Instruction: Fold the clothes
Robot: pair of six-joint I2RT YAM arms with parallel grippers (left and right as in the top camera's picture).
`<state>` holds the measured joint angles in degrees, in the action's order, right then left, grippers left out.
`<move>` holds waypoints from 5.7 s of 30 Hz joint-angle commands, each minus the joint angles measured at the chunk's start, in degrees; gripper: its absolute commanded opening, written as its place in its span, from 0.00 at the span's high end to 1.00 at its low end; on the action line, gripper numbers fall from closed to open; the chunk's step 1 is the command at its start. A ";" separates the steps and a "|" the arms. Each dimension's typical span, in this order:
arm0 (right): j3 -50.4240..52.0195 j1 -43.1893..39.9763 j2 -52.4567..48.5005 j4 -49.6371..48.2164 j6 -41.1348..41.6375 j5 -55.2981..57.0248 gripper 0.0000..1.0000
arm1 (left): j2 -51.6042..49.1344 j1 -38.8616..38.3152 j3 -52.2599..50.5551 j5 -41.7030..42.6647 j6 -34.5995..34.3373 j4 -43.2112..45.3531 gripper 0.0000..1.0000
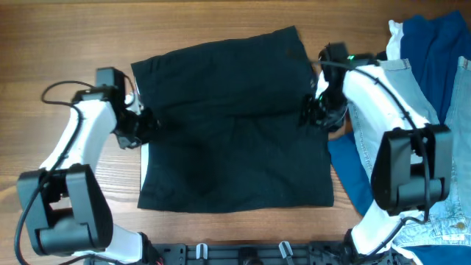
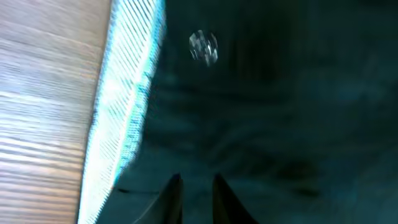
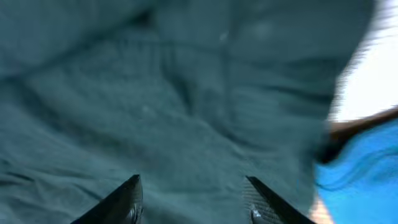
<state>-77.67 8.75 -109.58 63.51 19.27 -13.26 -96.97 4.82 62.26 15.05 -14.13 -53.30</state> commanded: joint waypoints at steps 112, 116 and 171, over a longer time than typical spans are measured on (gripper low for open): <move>14.21 5.64 50.07 5.75 27.63 12.72 0.96 | 48.13 8.37 -13.94 3.98 -7.32 -10.80 0.96; 6.64 5.64 49.99 7.32 23.98 18.05 0.96 | 54.90 8.39 -11.17 -1.97 -12.94 -11.85 0.96; 2.29 2.91 3.67 -17.75 7.78 6.73 0.04 | 4.48 9.44 -10.99 -2.54 -11.58 31.41 0.23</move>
<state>-75.13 11.46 -105.45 44.71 28.14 -5.58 -93.10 14.22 51.16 13.23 -26.13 -21.71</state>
